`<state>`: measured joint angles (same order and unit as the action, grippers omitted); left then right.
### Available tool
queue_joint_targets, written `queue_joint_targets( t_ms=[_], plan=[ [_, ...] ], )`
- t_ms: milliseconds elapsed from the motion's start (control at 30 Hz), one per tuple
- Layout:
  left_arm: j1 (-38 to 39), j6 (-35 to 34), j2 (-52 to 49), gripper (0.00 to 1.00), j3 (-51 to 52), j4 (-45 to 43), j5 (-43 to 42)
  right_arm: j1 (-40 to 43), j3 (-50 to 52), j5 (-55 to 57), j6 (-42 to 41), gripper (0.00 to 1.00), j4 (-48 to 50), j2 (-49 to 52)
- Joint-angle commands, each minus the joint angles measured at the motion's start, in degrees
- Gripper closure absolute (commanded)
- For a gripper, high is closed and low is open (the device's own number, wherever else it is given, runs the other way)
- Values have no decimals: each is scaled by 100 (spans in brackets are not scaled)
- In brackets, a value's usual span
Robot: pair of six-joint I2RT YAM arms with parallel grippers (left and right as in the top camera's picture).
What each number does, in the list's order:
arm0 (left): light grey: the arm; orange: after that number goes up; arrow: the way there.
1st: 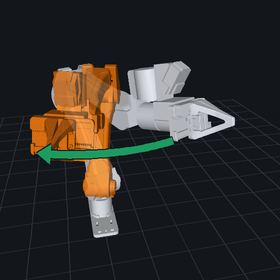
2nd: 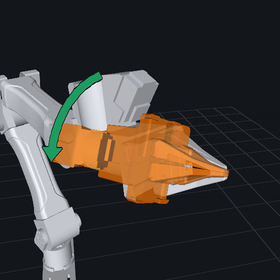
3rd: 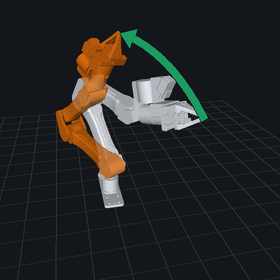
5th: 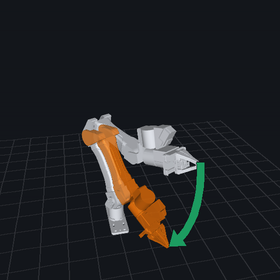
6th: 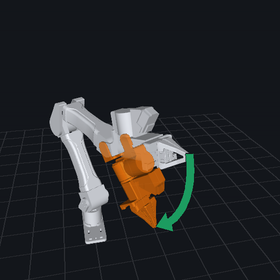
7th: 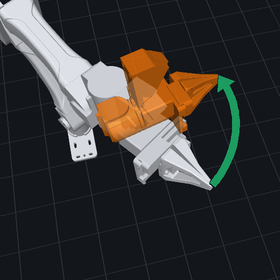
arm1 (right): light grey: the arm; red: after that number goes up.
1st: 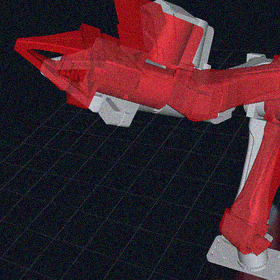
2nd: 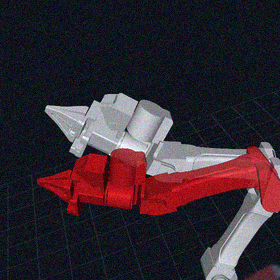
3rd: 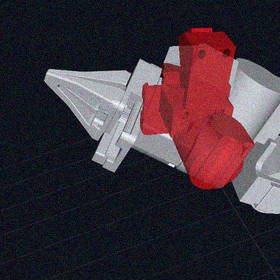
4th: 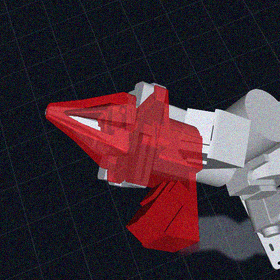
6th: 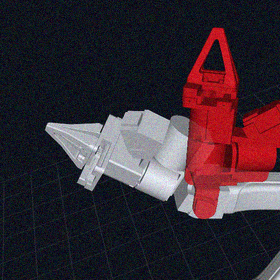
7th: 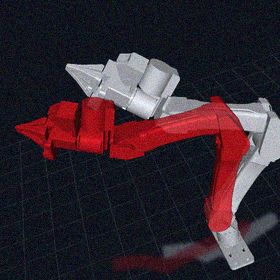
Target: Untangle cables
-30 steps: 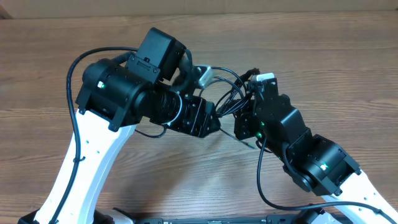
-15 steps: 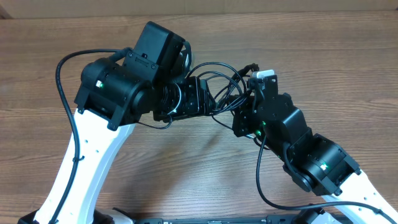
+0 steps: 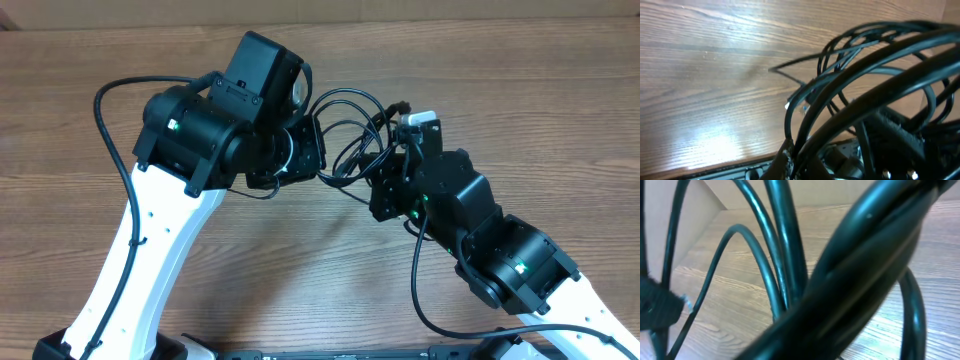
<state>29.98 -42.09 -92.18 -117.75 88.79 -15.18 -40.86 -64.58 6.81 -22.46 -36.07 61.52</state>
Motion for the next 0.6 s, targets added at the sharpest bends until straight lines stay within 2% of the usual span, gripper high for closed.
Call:
queue_joint_targets(
  t_ms=[0,200,400,500,533,567],
  plan=[
    [-15,-35,-39,96,39,-24,439,4,-76,-295,-28,96,90,-63],
    [-284,13,-37,96,37,-15,483,4,-74,-140,278,96,-214,-63],
    [-1106,656,-37,96,37,74,79,4,-76,400,651,95,-1064,-63],
    [-1574,1071,-37,96,37,197,-273,4,-74,409,807,76,-1292,-63],
    [-1696,1139,-37,96,37,240,-295,4,-74,407,870,71,-1342,-63],
    [-1827,1191,-37,96,37,295,-289,4,-74,407,955,71,-1410,-63]
  ],
)
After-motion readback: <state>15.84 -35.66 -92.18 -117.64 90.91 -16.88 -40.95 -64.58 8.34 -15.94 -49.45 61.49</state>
